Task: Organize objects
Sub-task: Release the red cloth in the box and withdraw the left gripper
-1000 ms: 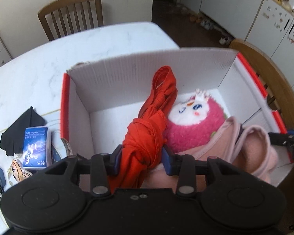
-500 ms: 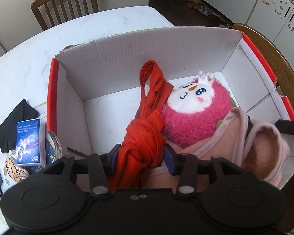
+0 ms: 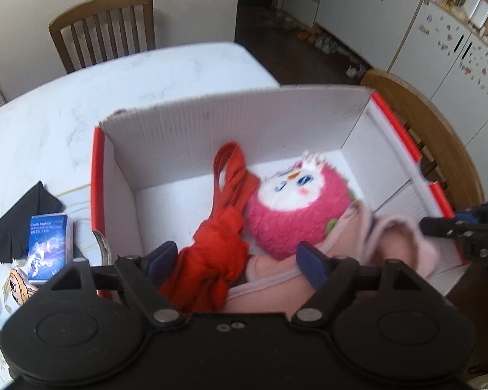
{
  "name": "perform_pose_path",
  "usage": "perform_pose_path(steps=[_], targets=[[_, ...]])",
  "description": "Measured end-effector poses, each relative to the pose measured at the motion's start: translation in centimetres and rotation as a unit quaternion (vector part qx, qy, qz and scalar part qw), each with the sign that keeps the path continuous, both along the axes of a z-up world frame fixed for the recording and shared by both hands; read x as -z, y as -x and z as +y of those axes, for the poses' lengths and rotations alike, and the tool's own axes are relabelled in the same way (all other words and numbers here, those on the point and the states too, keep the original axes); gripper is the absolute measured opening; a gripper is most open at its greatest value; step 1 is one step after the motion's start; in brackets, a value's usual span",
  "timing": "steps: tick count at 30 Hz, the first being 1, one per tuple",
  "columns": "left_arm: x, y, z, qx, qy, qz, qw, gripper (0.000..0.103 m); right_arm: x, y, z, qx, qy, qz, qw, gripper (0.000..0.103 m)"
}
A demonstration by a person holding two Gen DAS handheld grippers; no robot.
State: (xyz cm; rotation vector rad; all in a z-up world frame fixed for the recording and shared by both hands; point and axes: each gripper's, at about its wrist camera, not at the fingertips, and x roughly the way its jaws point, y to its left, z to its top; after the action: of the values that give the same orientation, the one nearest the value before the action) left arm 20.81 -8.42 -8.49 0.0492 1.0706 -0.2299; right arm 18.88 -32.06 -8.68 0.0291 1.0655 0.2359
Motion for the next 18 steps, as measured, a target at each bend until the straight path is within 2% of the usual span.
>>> perform_pose_path(steps=[5, 18], targets=[[-1.4, 0.4, 0.2, 0.000, 0.014, -0.016, 0.9998, 0.079, 0.0, 0.0, -0.1, 0.000, 0.001, 0.000, 1.000, 0.009], [-5.1, 2.7, 2.7, -0.018, 0.037, -0.061, 0.9973, 0.089, 0.1, -0.1, -0.3, 0.001, 0.003, 0.002, 1.000, 0.009]])
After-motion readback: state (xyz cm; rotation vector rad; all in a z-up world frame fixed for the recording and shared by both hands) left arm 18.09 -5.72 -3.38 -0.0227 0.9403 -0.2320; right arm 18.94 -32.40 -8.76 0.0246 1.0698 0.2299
